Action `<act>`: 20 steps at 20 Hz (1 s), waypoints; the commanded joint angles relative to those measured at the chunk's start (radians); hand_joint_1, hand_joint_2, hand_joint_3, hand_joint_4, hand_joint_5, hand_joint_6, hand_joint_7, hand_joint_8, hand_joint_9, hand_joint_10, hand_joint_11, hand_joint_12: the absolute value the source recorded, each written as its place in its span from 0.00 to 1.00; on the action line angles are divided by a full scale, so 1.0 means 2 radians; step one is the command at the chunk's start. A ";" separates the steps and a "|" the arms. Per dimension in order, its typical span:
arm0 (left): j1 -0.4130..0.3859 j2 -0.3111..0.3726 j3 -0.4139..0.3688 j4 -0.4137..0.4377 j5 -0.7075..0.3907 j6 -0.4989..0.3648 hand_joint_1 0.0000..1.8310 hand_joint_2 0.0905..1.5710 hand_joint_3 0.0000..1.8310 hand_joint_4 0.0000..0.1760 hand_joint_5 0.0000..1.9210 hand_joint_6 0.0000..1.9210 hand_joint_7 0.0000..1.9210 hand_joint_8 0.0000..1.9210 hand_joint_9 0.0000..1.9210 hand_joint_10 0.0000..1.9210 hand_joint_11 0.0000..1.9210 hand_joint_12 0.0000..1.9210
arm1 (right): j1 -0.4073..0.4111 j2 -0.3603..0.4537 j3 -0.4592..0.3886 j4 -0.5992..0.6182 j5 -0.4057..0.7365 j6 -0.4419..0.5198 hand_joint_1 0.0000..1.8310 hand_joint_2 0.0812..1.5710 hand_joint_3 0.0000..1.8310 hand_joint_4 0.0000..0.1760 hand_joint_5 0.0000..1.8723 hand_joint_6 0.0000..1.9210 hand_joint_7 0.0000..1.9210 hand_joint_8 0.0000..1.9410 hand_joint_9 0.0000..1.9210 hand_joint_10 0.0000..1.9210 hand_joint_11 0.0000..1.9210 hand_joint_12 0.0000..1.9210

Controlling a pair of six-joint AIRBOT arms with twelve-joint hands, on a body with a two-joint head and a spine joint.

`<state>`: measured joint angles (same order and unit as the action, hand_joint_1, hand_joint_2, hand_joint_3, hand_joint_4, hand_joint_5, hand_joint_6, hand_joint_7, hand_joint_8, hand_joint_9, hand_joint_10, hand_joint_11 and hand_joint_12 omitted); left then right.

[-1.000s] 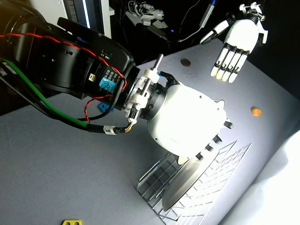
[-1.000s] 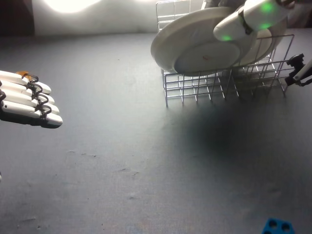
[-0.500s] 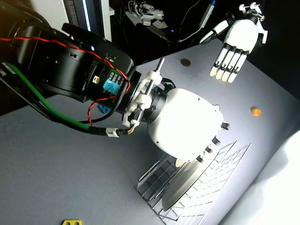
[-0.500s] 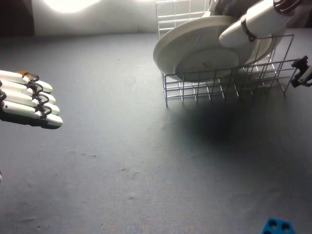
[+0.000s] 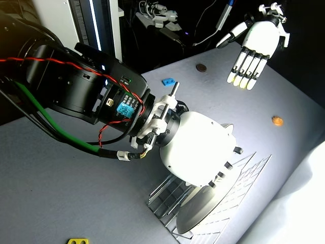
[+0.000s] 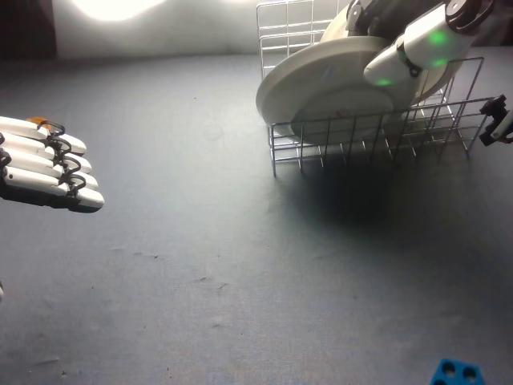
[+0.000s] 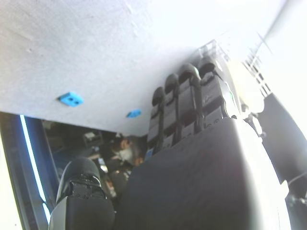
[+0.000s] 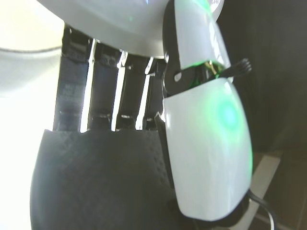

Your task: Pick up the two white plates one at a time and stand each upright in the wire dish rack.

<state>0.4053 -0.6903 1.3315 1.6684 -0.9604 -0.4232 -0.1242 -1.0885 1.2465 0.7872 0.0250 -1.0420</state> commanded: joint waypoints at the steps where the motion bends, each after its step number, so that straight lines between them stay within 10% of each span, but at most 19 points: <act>1: -0.003 0.001 -0.001 -0.031 -0.010 -0.001 0.00 0.65 0.00 0.00 0.06 0.00 0.08 0.00 0.06 0.00 0.01 0.05 | 0.001 0.001 0.001 -0.003 0.039 0.004 0.69 0.68 0.00 0.00 0.53 0.51 0.56 0.42 0.56 0.29 0.46 0.44; 4: -0.003 0.001 -0.001 -0.031 -0.011 -0.001 0.00 0.65 0.00 0.00 0.06 0.00 0.07 0.00 0.05 0.00 0.00 0.05 | -0.001 -0.001 0.001 -0.008 0.040 0.005 0.65 0.72 0.00 0.09 0.45 0.63 0.50 0.52 0.58 0.03 0.36 0.55; 5: -0.003 0.001 -0.002 -0.031 -0.011 -0.001 0.00 0.65 0.00 0.00 0.07 0.00 0.08 0.00 0.06 0.00 0.01 0.05 | -0.003 -0.002 0.001 -0.011 0.041 0.005 0.62 0.74 0.00 0.00 0.44 0.63 0.46 0.26 0.54 0.02 0.32 0.57; 6: -0.003 0.001 -0.002 -0.031 -0.011 -0.001 0.00 0.65 0.00 0.00 0.07 0.00 0.08 0.00 0.06 0.00 0.01 0.05 | -0.005 -0.003 0.001 -0.013 0.042 0.005 0.62 0.74 0.00 0.00 0.44 0.63 0.46 0.26 0.54 0.02 0.32 0.57; 8: -0.003 0.001 -0.002 -0.031 -0.011 -0.001 0.00 0.65 0.00 0.00 0.06 0.00 0.07 0.00 0.05 0.00 0.00 0.06 | -0.007 -0.004 0.001 -0.017 0.042 0.005 0.62 0.69 0.00 0.00 0.40 0.13 0.47 0.02 0.48 0.01 0.27 0.57; 20: -0.003 0.001 -0.003 -0.031 -0.013 -0.001 0.00 0.65 0.00 0.00 0.05 0.00 0.07 0.00 0.06 0.00 0.00 0.06 | 0.004 -0.005 -0.002 -0.018 0.040 0.005 0.59 0.64 0.00 0.00 0.33 0.00 0.36 0.00 0.36 0.00 0.12 0.59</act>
<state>0.4053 -0.6922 1.3262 1.6714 -0.9630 -0.4232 -0.1329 -1.1057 1.2438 0.7498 0.0101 -1.0386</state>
